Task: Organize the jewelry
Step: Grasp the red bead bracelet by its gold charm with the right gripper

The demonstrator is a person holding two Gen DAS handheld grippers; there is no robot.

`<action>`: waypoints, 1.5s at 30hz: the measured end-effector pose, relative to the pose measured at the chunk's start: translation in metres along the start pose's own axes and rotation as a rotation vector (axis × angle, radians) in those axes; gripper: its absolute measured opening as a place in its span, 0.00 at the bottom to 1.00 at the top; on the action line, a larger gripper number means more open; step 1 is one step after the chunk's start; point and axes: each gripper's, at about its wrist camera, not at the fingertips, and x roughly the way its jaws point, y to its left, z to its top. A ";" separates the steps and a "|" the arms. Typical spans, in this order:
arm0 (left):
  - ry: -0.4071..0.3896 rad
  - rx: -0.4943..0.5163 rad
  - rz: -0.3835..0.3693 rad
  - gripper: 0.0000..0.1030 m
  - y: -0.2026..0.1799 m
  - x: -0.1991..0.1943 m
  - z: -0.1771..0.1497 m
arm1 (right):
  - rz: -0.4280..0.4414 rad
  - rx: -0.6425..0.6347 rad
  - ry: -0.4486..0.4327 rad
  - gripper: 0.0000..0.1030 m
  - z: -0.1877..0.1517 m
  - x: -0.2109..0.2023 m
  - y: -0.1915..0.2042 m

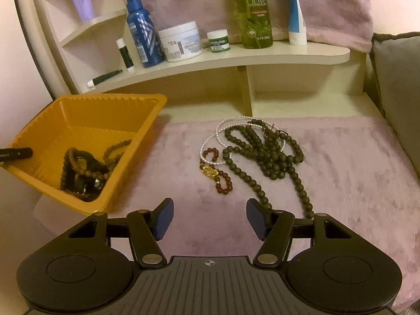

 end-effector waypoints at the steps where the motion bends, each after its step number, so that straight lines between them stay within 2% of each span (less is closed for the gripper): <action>1: 0.000 0.000 0.000 0.09 -0.001 0.000 0.000 | -0.001 -0.005 0.000 0.60 0.001 0.002 0.000; 7: 0.001 0.001 0.000 0.09 -0.001 0.001 0.000 | -0.010 -0.045 0.006 0.59 0.006 0.013 0.000; 8: 0.001 0.001 0.000 0.09 0.000 0.000 0.000 | -0.010 -0.053 0.006 0.58 0.006 0.016 0.000; 10: 0.001 0.002 0.000 0.09 -0.001 0.001 0.000 | -0.014 -0.067 0.013 0.48 0.008 0.022 0.000; 17: 0.001 0.006 0.001 0.09 -0.001 0.000 0.000 | -0.039 -0.121 -0.003 0.43 0.015 0.041 0.001; 23: 0.000 0.007 0.001 0.09 -0.001 0.000 0.000 | -0.066 -0.221 -0.019 0.36 0.020 0.057 0.010; 26: 0.000 0.007 0.001 0.09 0.000 -0.001 0.000 | -0.069 -0.279 -0.019 0.28 0.019 0.061 0.016; 30: 0.000 0.008 0.001 0.09 -0.001 0.000 0.000 | -0.055 -0.320 -0.009 0.10 0.017 0.062 0.023; 35: -0.001 0.009 0.001 0.09 -0.001 -0.001 0.000 | -0.061 -0.324 -0.009 0.08 0.013 0.059 0.029; 45: 0.001 0.009 0.001 0.09 -0.001 0.000 0.000 | 0.013 -0.201 -0.071 0.07 0.026 0.021 0.026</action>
